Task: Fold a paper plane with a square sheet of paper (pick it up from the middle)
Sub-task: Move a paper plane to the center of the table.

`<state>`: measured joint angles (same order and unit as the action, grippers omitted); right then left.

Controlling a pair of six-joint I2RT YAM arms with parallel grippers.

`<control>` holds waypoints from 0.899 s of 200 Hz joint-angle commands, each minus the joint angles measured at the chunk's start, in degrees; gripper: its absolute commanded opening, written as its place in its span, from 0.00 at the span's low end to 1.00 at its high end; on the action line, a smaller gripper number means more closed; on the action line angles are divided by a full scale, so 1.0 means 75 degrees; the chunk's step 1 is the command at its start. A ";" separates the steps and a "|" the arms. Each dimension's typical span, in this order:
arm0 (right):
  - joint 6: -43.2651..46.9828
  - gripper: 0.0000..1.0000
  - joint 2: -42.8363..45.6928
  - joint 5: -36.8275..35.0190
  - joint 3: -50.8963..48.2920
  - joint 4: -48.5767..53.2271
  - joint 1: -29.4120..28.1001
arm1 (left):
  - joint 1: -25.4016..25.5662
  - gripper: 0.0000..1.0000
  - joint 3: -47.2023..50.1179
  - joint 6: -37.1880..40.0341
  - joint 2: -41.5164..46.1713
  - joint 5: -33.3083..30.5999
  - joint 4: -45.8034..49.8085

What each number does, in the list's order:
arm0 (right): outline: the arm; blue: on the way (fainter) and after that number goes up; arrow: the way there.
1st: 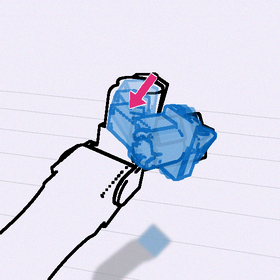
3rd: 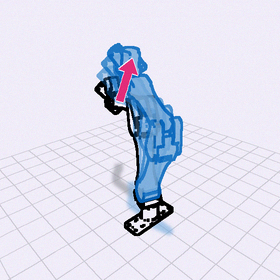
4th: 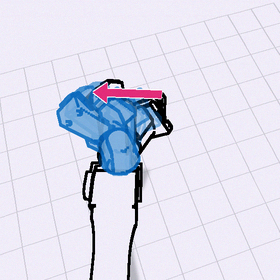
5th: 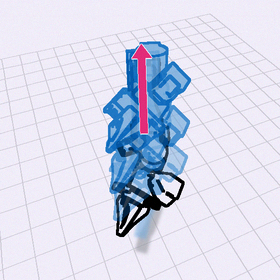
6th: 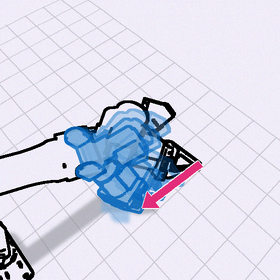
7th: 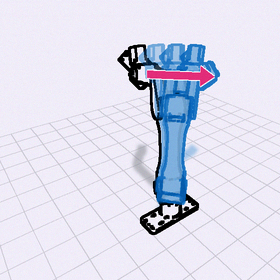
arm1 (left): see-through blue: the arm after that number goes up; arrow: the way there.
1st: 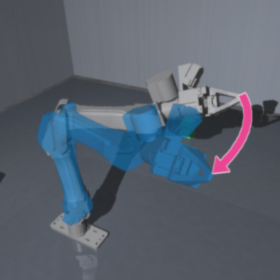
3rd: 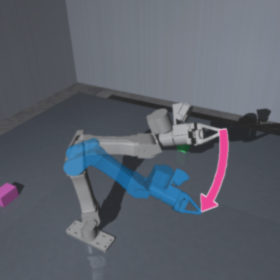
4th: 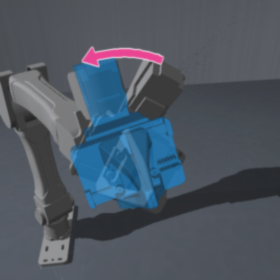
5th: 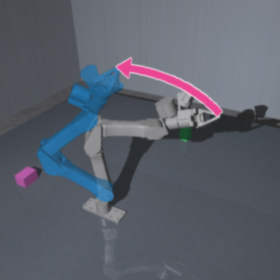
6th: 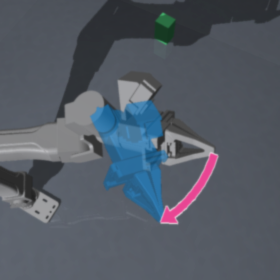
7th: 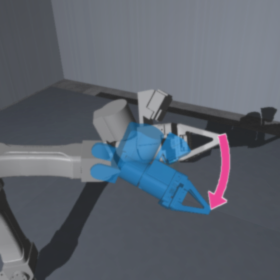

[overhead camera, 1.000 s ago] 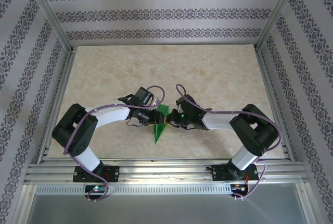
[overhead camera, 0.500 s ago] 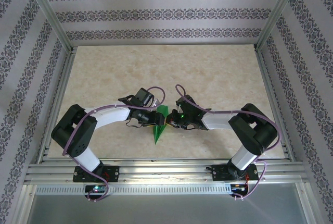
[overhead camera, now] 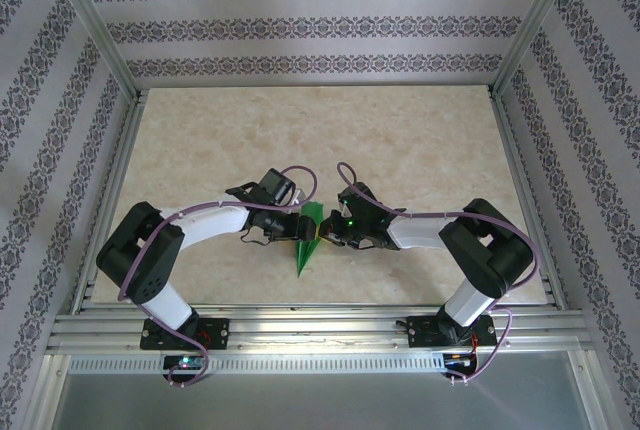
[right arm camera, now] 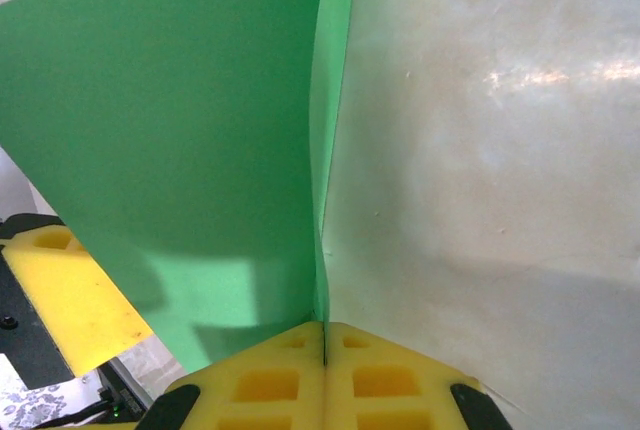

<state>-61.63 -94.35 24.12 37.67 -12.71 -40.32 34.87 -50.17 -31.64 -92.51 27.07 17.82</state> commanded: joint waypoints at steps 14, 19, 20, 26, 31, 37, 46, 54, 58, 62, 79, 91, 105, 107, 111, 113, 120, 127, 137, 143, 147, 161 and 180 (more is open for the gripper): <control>-0.0092 0.00 -0.0100 0.0083 0.0169 -0.0119 -0.0094 | 0.0085 0.65 -0.0014 0.0111 0.0159 -0.0012 -0.0001; -0.0092 0.00 -0.0109 0.0079 0.0169 -0.0111 -0.0087 | 0.0085 0.65 -0.0025 0.0106 0.0139 -0.0006 0.0016; -0.0092 0.00 -0.0105 0.0078 0.0169 -0.0116 -0.0092 | 0.0091 0.65 -0.0025 0.0106 0.0143 0.0003 0.0015; -0.0092 0.00 -0.0090 0.0089 0.0169 -0.0112 -0.0086 | 0.0086 0.64 -0.0018 0.0105 0.0134 0.0010 0.0014; -0.0092 0.00 -0.0089 0.0084 0.0169 -0.0120 -0.0086 | 0.0085 0.64 -0.0025 0.0105 0.0123 0.0054 0.0024; -0.0090 0.00 -0.0089 0.0085 0.0169 -0.0114 -0.0092 | 0.0085 0.63 -0.0017 0.0099 0.0110 0.0096 0.0026; -0.0092 0.00 -0.0094 0.0086 0.0174 -0.0111 -0.0095 | 0.0085 0.61 -0.0004 0.0105 0.0083 0.0202 0.0016; -0.0086 0.00 -0.0095 0.0073 0.0180 -0.0113 -0.0097 | 0.0086 0.58 -0.0024 0.0093 0.0088 0.0246 0.0037; -0.0087 0.00 -0.0090 0.0077 0.0176 -0.0115 -0.0095 | 0.0096 0.57 -0.0015 0.0082 0.0097 0.0273 0.0029; -0.0092 0.00 -0.0089 0.0077 0.0169 -0.0116 -0.0091 | 0.0089 0.56 0.0014 0.0071 0.0138 0.0320 -0.0003; -0.0093 0.00 -0.0072 0.0065 0.0147 -0.0127 -0.0102 | 0.0085 0.52 0.0103 0.0020 0.0240 0.0369 -0.0103; -0.0099 0.00 -0.0058 0.0065 0.0145 -0.0127 -0.0106 | 0.0091 0.49 0.0089 0.0034 0.0175 0.0439 -0.0074; -0.0102 0.00 -0.0065 0.0064 0.0157 -0.0122 -0.0105 | 0.0094 0.47 0.0069 0.0022 0.0029 0.0607 -0.0068; -0.0097 0.00 -0.0068 0.0071 0.0166 -0.0128 -0.0108 | 0.0087 0.47 0.0077 0.0023 0.0006 0.0638 -0.0071; -0.0103 0.00 -0.0073 0.0074 0.0168 -0.0127 -0.0105 | 0.0094 0.47 0.0080 0.0023 -0.0034 0.0677 -0.0068; -0.0095 0.00 -0.0076 0.0076 0.0169 -0.0129 -0.0108 | 0.0096 0.47 0.0066 0.0023 -0.0056 0.0694 -0.0048; -0.0096 0.00 -0.0080 0.0075 0.0169 -0.0133 -0.0107 | 0.0099 0.47 0.0070 0.0024 -0.0095 0.0735 -0.0028; -0.0095 0.00 -0.0078 0.0066 0.0170 -0.0131 -0.0100 | 0.0096 0.47 0.0078 0.0022 -0.0135 0.0778 -0.0023; -0.0102 0.00 -0.0080 0.0084 0.0169 -0.0132 -0.0101 | 0.0107 0.49 0.0124 0.0013 -0.0125 0.0796 -0.0030; -0.0093 0.00 -0.0087 0.0071 0.0178 -0.0132 -0.0108 | 0.0115 0.49 0.0147 0.0011 -0.0102 0.0792 -0.0047; -0.0096 0.00 -0.0088 0.0070 0.0180 -0.0133 -0.0107 | 0.0109 0.49 0.0159 0.0011 -0.0093 0.0788 -0.0044; -0.0105 0.00 -0.0089 0.0089 0.0189 -0.0129 -0.0106 | 0.0121 0.50 0.0174 0.0017 -0.0064 0.0761 -0.0021; -0.0114 0.00 -0.0089 0.0079 0.0202 -0.0133 -0.0103 | 0.0120 0.50 0.0197 0.0046 -0.0088 0.0754 0.0037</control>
<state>-61.67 -94.35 24.12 37.76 -12.73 -40.40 34.89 -49.56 -31.73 -92.88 31.77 17.69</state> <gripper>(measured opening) 0.044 0.502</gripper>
